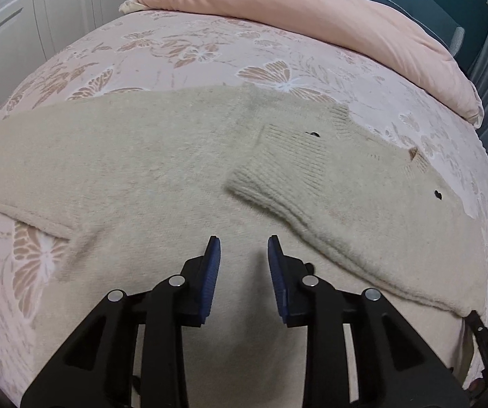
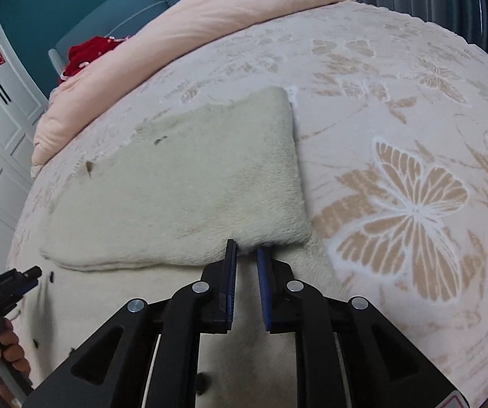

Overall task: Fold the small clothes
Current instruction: 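Release the sleeve with the right tool while the left tool lifts the other sleeve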

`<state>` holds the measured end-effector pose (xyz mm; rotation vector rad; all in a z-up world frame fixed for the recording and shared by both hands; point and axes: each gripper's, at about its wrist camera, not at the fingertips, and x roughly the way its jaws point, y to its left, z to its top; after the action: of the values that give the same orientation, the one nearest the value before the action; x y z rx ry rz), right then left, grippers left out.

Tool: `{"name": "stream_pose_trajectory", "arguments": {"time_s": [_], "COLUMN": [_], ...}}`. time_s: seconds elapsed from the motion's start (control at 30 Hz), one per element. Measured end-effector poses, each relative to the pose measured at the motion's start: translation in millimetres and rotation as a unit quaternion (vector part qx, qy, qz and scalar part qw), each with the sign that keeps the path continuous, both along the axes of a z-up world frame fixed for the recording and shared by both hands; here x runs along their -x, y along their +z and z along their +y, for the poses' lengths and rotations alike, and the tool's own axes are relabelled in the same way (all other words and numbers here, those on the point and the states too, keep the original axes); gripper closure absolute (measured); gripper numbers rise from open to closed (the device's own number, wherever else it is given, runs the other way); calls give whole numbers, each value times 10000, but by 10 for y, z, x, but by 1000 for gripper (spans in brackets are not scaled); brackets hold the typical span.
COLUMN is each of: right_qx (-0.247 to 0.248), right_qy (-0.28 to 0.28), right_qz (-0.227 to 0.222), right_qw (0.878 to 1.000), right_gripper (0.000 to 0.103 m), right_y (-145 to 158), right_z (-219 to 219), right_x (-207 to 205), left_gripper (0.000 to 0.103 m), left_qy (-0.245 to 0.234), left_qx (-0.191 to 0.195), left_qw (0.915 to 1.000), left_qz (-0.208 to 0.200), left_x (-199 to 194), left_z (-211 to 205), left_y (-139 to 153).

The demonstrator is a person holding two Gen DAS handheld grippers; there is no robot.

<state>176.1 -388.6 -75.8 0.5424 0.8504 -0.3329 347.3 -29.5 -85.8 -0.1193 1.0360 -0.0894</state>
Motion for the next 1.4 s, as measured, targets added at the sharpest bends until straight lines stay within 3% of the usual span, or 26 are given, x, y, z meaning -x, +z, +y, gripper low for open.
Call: {"name": "stream_pose_trajectory", "arguments": {"time_s": [0.17, 0.23, 0.3, 0.4, 0.5, 0.57, 0.63, 0.73, 0.83, 0.87, 0.9, 0.93, 1.0, 1.13, 1.3, 1.4], "right_qx": [-104, -118, -80, 48, 266, 258, 183, 282, 519, 584, 632, 649, 613, 479, 337, 224], "right_qy": [481, 698, 903, 879, 736, 834, 981, 1157, 1285, 1313, 1336, 1354, 1369, 1381, 1380, 1372], "right_qz": [-248, -173, -113, -82, -185, -136, -197, -161, -76, -50, -36, -34, -60, -149, -249, -322], "right_qw": [9985, 9973, 9958, 9961, 9968, 9961, 9948, 9927, 9903, 9896, 9890, 9887, 9887, 9892, 9895, 9898], "right_gripper": [87, 86, 86, 84, 83, 74, 59, 47, 39, 38, 36, 35, 34, 32, 32, 31], "right_y": [142, 85, -3, -184, -269, -277, -292, -292, -297, -298, -301, -304, -315, -325, -328, -330], "right_z": [603, 868, 1099, 1321, 1423, 1446, 1469, 1545, 1642, 1668, 1687, 1694, 1688, 1656, 1610, 1582], "right_x": [255, 314, 364, 459, 530, 487, 482, 443, 406, 395, 387, 385, 392, 406, 425, 441], "left_gripper": [62, 43, 17, 11, 10, 10, 11, 31, 50, 76, 92, 93, 93, 94, 94, 93], "left_qy": [193, 359, 674, 1428, 2460, 3009, 3404, 3728, 4115, 4056, 3921, 3828, 3833, 3028, 1769, 915], "left_qx": [-264, -229, -101, 96, 217, 197, 284, 1010, 1163, 1210, 1347, 1557, 1598, 1502, 1955, 2172], "left_qw": [9994, 9990, 9975, 9893, 9688, 9534, 9398, 9223, 9040, 9060, 9100, 9106, 9095, 9380, 9562, 9633], "left_qz": [-98, -95, -168, -270, -185, -130, -32, 133, 75, 67, 116, 96, -175, -772, -1268, -1284], "left_x": [60, 78, 103, 88, 22, -58, -154, -261, -298, -337, -388, -395, -361, -435, -450, -380], "left_z": [502, 814, 1237, 2078, 2971, 3465, 3864, 4214, 4287, 4272, 4258, 4247, 4161, 3685, 2622, 1800], "left_y": [89, 144, 216, 285, 249, 186, 96, -61, -95, -86, -90, -72, 80, 593, 1271, 1499]}}
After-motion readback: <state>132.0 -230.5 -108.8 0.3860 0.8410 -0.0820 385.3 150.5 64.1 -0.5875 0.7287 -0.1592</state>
